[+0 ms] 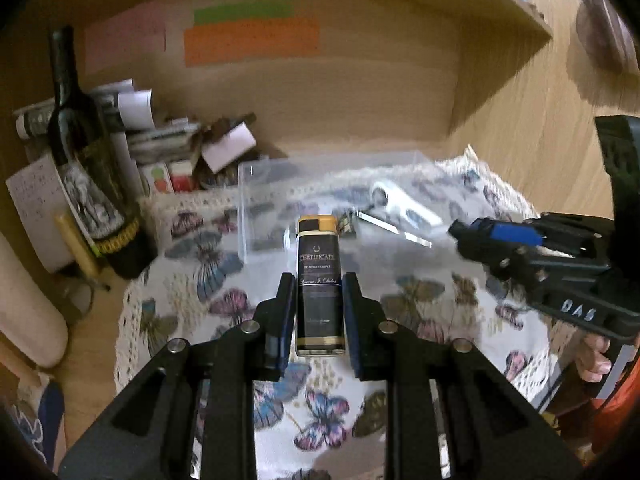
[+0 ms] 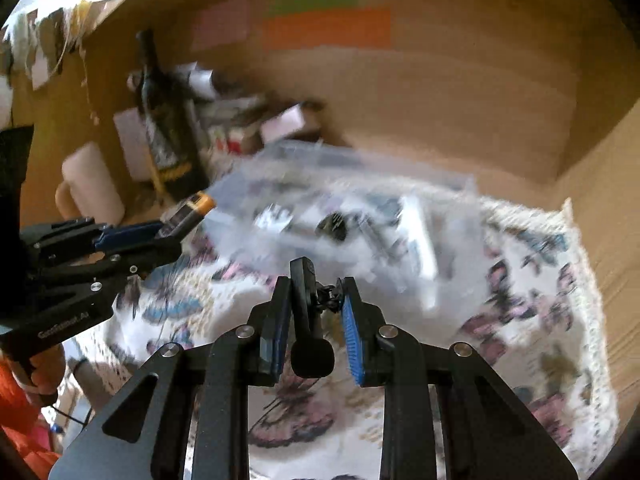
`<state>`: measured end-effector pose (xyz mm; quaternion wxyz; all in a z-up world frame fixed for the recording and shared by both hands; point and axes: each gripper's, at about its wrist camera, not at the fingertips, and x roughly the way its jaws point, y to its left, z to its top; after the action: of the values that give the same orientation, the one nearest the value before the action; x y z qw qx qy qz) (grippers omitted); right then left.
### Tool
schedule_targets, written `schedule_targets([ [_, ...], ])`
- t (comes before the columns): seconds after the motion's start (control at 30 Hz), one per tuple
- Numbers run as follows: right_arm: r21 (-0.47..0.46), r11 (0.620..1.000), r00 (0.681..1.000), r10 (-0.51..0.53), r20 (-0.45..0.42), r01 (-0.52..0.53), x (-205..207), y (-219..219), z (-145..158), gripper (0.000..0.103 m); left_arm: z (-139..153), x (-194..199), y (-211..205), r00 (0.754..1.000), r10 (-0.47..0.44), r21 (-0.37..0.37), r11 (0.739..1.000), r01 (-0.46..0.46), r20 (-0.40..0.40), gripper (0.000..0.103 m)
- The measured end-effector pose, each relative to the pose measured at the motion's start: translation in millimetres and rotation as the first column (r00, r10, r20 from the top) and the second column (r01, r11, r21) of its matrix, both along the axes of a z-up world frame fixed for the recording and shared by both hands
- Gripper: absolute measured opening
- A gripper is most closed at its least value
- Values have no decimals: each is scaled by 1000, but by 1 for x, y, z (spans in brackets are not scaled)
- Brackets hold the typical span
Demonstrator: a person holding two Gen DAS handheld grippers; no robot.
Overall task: Organize rigid objects
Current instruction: 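Lower the black-and-gold box into the clear box with the left tool while the right tool releases the knob inside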
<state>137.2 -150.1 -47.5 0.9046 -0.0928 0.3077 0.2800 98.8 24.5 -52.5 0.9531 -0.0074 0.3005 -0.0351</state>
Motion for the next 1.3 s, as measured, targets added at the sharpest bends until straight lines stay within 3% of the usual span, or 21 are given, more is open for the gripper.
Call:
schedule_targets([
  [0.2, 51, 998, 995, -44, 87, 40, 12, -12, 33, 22, 25, 13, 1, 999, 7, -3, 1000, -7, 54, 22],
  [0.4, 74, 996, 992, -62, 107, 54, 33, -10, 44, 22, 38, 39, -2, 997, 10, -4, 1000, -10, 77, 23],
  [0.73, 42, 997, 998, -64, -24, 65, 87, 9, 9, 22, 1, 104, -6, 996, -31, -51, 998, 27, -81, 23],
  [1.0, -19, 999, 990, -34, -135, 31, 107, 30, -28, 22, -22, 124, -13, 988, -65, -55, 997, 58, -137, 23],
  [1.13, -62, 998, 990, -27, -135, 19, 105, 36, -31, 23, -25, 126, -13, 988, -69, -56, 997, 62, -142, 22],
  [1.3, -52, 998, 997, -32, -72, 28, 93, 32, -15, 30, -14, 115, -11, 993, -65, -56, 997, 60, -98, 23],
])
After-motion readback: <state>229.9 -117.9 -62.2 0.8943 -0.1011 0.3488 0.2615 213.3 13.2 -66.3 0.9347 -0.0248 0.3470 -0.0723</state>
